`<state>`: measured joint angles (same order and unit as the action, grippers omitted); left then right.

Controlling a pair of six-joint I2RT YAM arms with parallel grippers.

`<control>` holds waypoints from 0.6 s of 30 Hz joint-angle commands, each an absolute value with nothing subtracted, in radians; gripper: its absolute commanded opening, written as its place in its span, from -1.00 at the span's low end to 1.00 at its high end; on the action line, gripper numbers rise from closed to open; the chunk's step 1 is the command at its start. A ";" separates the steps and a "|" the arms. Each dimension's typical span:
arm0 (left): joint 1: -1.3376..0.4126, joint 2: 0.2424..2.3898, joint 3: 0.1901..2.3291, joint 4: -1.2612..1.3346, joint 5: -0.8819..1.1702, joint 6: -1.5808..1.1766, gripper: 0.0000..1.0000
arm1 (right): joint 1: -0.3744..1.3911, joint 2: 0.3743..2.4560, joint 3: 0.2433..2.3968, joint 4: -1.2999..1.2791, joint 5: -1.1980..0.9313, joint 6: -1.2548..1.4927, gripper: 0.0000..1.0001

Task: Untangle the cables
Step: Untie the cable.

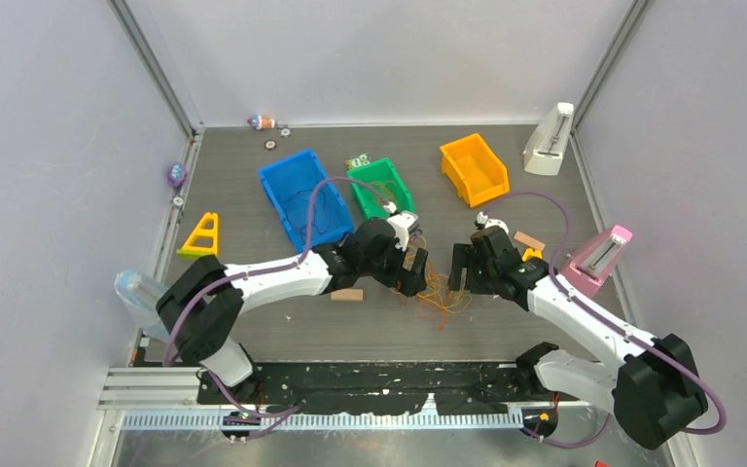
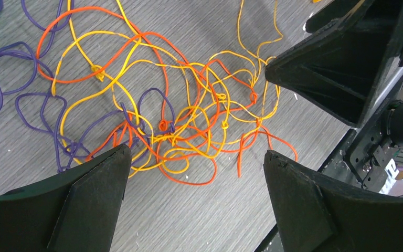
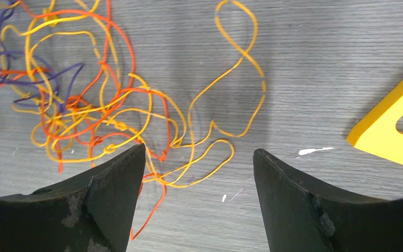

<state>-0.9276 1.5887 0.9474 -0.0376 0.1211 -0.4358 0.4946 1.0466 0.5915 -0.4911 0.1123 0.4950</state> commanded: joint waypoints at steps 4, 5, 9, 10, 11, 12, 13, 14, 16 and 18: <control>-0.943 1.629 1.004 0.017 0.081 -0.415 0.95 | 0.365 1.087 0.604 -0.473 0.118 0.491 0.54; -0.943 1.632 1.005 0.020 0.080 -0.414 0.96 | 0.328 1.086 0.603 -0.470 0.081 0.486 0.53; -0.943 1.661 1.030 0.011 0.074 -0.410 0.95 | 0.279 1.084 0.593 -0.444 0.037 0.476 0.49; -0.943 1.673 1.043 0.004 0.072 -0.407 0.95 | 0.277 1.088 0.592 -0.440 0.034 0.476 0.47; -0.943 1.687 1.056 -0.023 0.069 -0.404 0.95 | 0.275 1.101 0.592 -0.438 0.022 0.477 0.43; -0.943 1.701 1.071 -0.044 0.061 -0.402 0.94 | 0.275 1.107 0.589 -0.426 -0.017 0.476 0.40; -0.943 1.710 1.078 -0.064 0.054 -0.403 0.91 | 0.275 1.122 0.587 -0.417 -0.035 0.477 0.36; -0.943 1.715 1.083 -0.069 0.046 -0.404 0.89 | 0.273 1.130 0.581 -0.397 -0.058 0.478 0.35; -0.943 1.717 1.077 -0.066 0.040 -0.409 0.86 | 0.275 1.155 0.577 -0.366 -0.075 0.480 0.30; -0.943 1.709 1.067 -0.058 0.031 -0.414 0.85 | 0.275 1.202 0.582 -0.339 -0.077 0.480 0.29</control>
